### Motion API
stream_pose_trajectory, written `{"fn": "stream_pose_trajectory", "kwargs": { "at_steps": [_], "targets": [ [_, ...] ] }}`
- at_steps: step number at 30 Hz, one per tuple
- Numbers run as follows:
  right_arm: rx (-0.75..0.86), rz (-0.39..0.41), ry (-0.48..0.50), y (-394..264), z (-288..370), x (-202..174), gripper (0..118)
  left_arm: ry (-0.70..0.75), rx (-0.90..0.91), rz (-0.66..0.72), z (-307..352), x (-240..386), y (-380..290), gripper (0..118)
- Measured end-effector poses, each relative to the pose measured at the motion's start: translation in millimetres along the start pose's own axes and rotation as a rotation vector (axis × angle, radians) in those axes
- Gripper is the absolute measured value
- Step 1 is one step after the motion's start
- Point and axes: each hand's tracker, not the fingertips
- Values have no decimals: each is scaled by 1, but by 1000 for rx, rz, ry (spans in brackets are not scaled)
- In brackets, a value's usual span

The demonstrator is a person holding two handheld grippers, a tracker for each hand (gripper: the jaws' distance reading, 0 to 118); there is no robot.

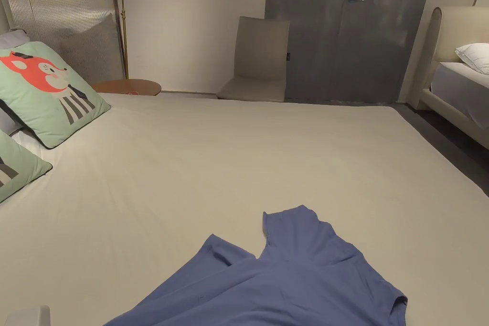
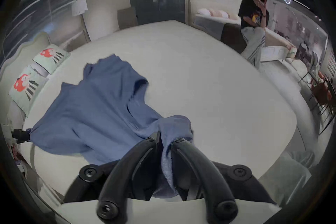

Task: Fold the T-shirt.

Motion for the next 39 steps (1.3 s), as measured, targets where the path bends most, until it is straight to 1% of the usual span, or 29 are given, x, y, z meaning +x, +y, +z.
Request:
{"fn": "stream_pose_trajectory", "kwargs": {
  "at_steps": [6, 8, 9, 10, 11, 12, 13, 14, 16, 19, 21, 22, 23, 24, 26, 27, 28, 29, 31, 34, 36, 37, 38, 39],
  "targets": [
    [-68, -20, -25, -12, -18, 10, 10, 14, -33, 24, -13, -9, -5, 2],
    [-56, -34, -22, -16, -16, 10, 11, 8, -29, 36, -11, -9, -7, 2],
    [-33, -32, -27, -15, -12, 9, 19, -2, -13, 39, -7, -9, -7, 4],
    [6, -2, -54, -13, -6, 8, 48, -3, 62, 36, 2, -7, -6, 19],
    [34, 26, -82, -10, -1, 7, 71, 22, 126, 31, 10, -4, -7, 47],
    [89, 41, -79, -5, 9, 6, 83, 39, 179, 18, 20, -1, -4, 78],
    [172, 48, -67, 4, 23, 3, 85, 22, 247, -4, 35, 3, 0, 107],
    [224, 51, -63, 10, 31, 0, 85, 14, 295, -16, 47, 7, 3, 110],
    [377, 65, -71, 34, 55, -16, 89, 15, 400, -52, 76, 18, 16, 108],
    [539, 76, -72, 64, 81, -44, 89, 2, 550, -72, 110, 42, 28, 108],
    [660, 75, -32, 81, 100, -66, 89, -23, 636, -82, 134, 58, 33, 108],
    [703, 82, -27, 88, 103, -76, 88, -41, 677, -91, 145, 64, 34, 104],
    [743, 96, -22, 93, 109, -86, 85, -56, 705, -102, 151, 69, 35, 96],
    [777, 121, -15, 96, 114, -95, 75, -60, 740, -108, 158, 73, 34, 84],
    [817, 164, 19, 100, 119, -111, 16, -63, 782, -134, 167, 79, 33, 39],
    [832, 171, 32, 101, 121, -118, 2, -66, 789, -148, 171, 82, 32, 19],
    [833, 166, 21, 101, 123, -124, 1, -67, 796, -150, 173, 81, 31, 0],
    [848, 166, 23, 101, 124, -129, 1, -71, 796, -149, 174, 79, 30, 0],
    [831, 182, 91, 103, 124, -133, 1, -94, 760, -135, 174, 72, 29, 0],
    [809, 181, 89, 99, 117, -137, 1, -86, 685, -103, 161, 55, 23, 0],
    [776, 176, 97, 96, 109, -137, 1, -68, 574, -79, 146, 43, 23, 0],
    [759, 174, 100, 94, 106, -137, 1, -72, 541, -42, 136, 36, 21, 0],
    [737, 174, 100, 90, 100, -137, 1, -68, 483, -12, 123, 27, 19, 3],
    [715, 175, 102, 86, 95, -137, 1, -55, 413, 15, 106, 17, 21, 12]
  ]
}}
